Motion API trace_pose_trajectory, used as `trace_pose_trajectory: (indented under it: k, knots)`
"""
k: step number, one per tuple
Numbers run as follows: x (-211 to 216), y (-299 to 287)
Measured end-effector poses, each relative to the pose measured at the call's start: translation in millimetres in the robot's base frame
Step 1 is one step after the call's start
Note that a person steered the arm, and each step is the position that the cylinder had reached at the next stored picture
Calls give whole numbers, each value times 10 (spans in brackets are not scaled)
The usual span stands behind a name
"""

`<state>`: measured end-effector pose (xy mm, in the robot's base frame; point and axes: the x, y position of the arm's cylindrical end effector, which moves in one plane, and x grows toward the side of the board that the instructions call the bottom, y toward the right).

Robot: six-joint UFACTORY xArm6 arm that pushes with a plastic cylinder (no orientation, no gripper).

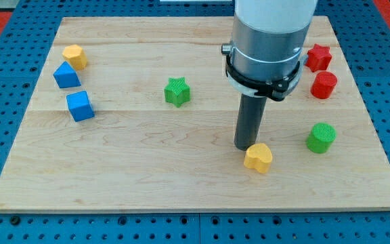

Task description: Move the green circle slightly upwards

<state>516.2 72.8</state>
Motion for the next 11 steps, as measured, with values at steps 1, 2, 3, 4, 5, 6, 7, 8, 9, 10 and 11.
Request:
trace_pose_trajectory:
  k: [1, 2, 3, 4, 5, 6, 7, 8, 9, 10, 11]
  knots:
    - [84, 0]
    - [103, 184]
    - [123, 387]
    - [213, 579]
    - [294, 991]
    - [345, 1358]
    - [204, 1488]
    - [105, 1258]
    - [-60, 1165]
    - [-265, 1149]
    - [-521, 1091]
